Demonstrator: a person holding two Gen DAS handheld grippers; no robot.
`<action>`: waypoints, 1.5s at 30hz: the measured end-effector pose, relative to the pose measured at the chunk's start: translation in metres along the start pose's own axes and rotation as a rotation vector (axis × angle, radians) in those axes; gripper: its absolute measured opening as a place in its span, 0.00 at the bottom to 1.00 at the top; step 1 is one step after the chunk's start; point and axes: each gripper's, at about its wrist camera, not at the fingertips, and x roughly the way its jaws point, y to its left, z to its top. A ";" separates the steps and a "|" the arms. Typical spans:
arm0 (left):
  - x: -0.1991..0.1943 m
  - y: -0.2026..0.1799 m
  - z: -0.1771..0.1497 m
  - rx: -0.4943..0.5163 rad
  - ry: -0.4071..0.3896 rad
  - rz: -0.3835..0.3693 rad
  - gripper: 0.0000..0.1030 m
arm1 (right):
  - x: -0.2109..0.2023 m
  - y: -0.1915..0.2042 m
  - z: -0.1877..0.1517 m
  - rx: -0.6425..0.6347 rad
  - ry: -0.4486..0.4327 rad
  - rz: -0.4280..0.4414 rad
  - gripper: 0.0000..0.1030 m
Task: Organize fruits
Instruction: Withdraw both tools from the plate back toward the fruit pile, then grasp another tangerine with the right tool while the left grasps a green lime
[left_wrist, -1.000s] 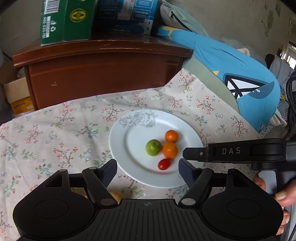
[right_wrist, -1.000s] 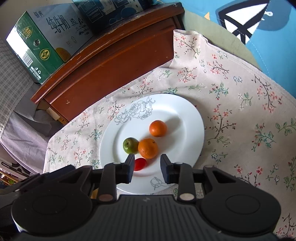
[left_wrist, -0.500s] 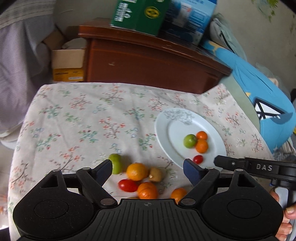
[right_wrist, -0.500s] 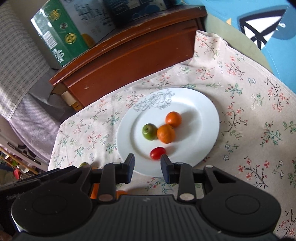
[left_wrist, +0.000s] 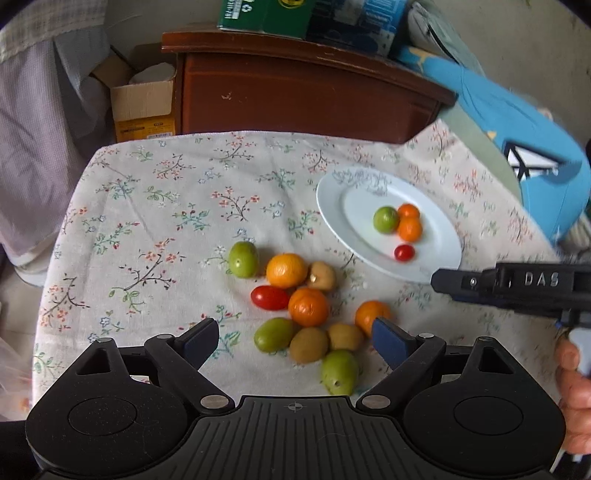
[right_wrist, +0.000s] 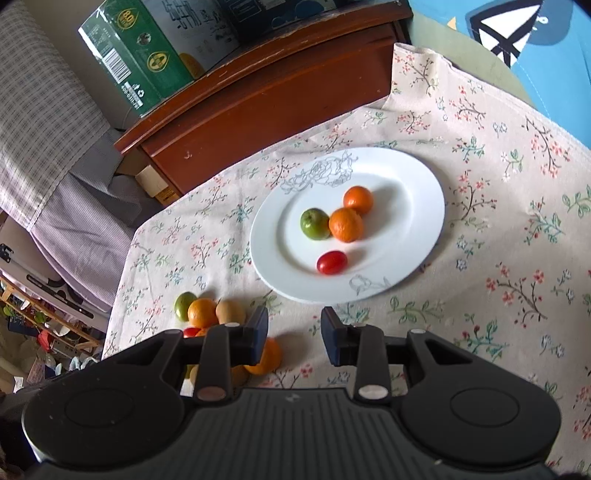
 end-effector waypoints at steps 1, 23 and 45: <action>0.000 -0.002 -0.003 0.013 0.002 0.002 0.89 | 0.000 0.001 -0.002 0.000 0.003 0.002 0.32; 0.018 -0.024 -0.031 0.121 0.052 0.009 0.88 | 0.028 0.018 -0.018 -0.075 0.078 0.073 0.32; 0.025 -0.030 -0.032 0.121 0.016 -0.014 0.47 | 0.048 0.023 -0.020 -0.102 0.090 0.045 0.32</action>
